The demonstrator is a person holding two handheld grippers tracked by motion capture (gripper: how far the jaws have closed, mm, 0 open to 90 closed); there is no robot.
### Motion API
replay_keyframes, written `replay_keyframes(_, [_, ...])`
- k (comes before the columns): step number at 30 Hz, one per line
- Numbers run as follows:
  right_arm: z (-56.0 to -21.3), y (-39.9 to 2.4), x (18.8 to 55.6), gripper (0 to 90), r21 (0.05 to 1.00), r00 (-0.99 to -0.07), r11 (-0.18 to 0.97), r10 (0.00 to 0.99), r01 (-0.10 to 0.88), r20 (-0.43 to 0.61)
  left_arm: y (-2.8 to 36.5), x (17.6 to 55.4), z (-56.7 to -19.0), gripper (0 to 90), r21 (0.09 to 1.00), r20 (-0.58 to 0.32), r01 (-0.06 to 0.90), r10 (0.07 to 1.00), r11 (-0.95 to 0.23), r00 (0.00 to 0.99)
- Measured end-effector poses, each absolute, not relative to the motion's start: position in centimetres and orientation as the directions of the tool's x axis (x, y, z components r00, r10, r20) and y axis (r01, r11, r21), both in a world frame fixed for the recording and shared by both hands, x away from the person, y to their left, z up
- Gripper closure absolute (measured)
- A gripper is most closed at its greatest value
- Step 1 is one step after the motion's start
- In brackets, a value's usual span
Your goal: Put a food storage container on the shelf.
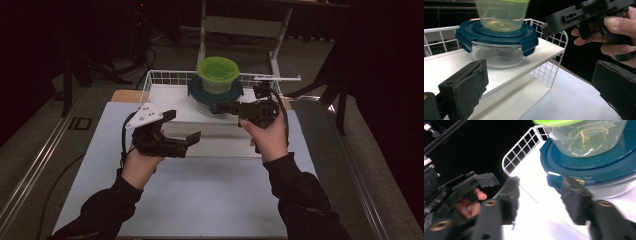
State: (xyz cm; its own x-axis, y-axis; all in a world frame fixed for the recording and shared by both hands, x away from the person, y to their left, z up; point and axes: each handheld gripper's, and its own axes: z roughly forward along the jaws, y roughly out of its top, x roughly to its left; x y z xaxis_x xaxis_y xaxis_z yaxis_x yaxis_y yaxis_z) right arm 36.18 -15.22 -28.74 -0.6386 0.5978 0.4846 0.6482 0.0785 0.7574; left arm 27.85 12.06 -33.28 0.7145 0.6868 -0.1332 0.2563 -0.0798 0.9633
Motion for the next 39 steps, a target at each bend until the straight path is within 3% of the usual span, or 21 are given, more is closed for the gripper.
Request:
replay_keyframes(4, [-29.3,-15.7,34.8,33.3,0.78,-0.662,0.07,0.58,0.621,0.475,11.8,26.8,-33.7,0.4,0.966,-0.11,0.237,0.667,-0.103,0.737])
replay_keyframes(7, [-29.8,-16.0,34.2,28.5,0.791,-0.671,0.058,0.57,0.609,0.474,11.8,26.5,-33.8,0.5,0.967,-0.113,0.235,0.658,-0.099,0.744])
replay_keyframes(9, [-30.9,-16.6,33.3,18.5,0.811,-0.707,0.071,0.538,0.58,0.459,11.8,26.1,-34.2,0.4,0.968,-0.127,0.238,0.652,-0.085,0.748])
replay_keyframes(25, [-37.2,-18.8,30.0,17.7,0.826,-0.706,0.1,0.582,0.555,0.404,10.7,23.9,-38.3,0.5,0.957,-0.133,0.259,0.592,-0.133,0.795])
replay_keyframes(39, [-42.3,-20.0,28.4,17.6,0.8,-0.697,0.114,0.573,0.588,0.431,10.1,22.4,-42.7,0.5,0.937,-0.143,0.293,0.558,-0.188,0.817])
